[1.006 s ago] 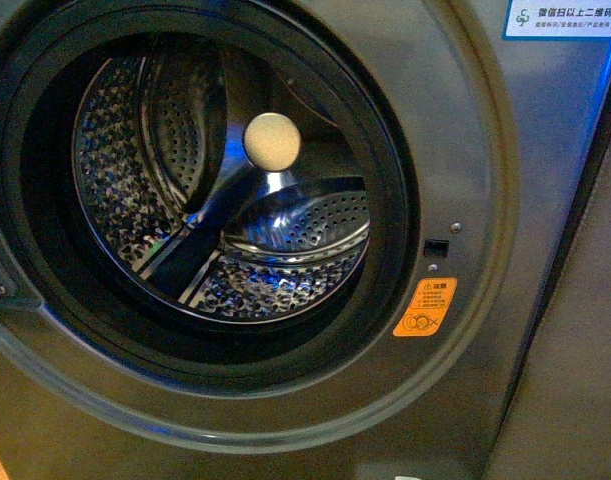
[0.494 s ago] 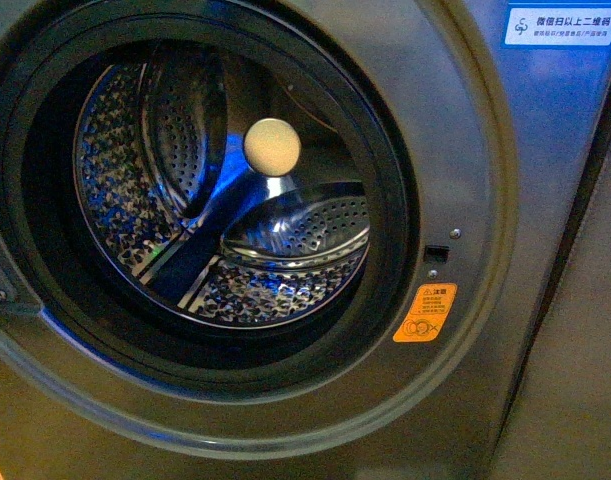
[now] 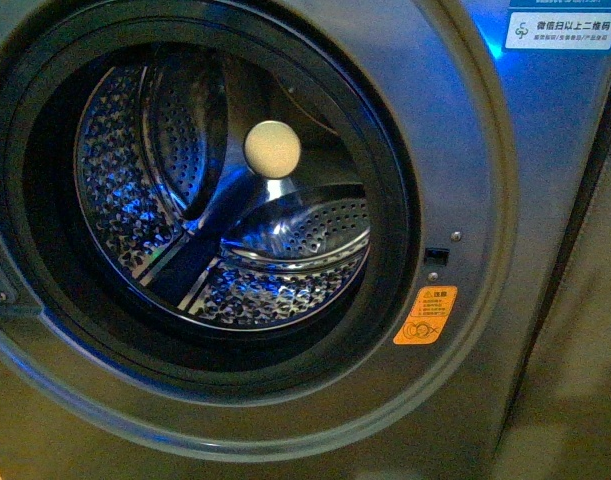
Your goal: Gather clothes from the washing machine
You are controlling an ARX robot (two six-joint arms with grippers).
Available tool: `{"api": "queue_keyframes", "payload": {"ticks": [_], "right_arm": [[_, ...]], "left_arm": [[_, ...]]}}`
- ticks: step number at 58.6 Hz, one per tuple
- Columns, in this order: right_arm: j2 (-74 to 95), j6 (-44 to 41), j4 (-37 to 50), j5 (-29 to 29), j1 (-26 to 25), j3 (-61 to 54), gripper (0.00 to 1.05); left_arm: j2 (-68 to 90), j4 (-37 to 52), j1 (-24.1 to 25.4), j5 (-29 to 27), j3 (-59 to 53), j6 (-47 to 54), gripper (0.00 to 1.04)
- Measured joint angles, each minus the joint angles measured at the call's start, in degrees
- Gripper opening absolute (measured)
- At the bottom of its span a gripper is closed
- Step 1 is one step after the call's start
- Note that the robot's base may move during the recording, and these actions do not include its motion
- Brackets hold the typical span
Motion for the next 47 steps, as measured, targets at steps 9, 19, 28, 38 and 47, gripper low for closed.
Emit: {"api": "queue_keyframes", "payload": {"ticks": [9, 19, 28, 38, 47], "right_arm": [[-2.64, -8.20, -4.85, 12.61, 10.58, -8.79, 0.92], [-10.62, -19.15, -25.75, 19.74, 15.17, -9.40, 0.59], [-15.43, -21.18, -27.52, 27.12, 22.05, -12.59, 0.20], [-18.62, -21.62, -28.92, 27.41, 23.15, -14.27, 0.03], [-21.62, -21.64, -30.62, 27.47, 23.15, -15.47, 0.02]], "left_arm": [[-0.04, 0.00, 0.00, 0.00, 0.02, 0.00, 0.98], [-0.11, 0.00, 0.00, 0.00, 0.02, 0.00, 0.98], [0.77, -4.04, -1.42, -8.57, 2.62, -1.57, 0.98], [3.82, -13.70, -0.42, -38.29, 12.79, -2.49, 0.98], [-1.90, -12.50, 6.14, -42.16, 8.04, -2.64, 0.98]]}}
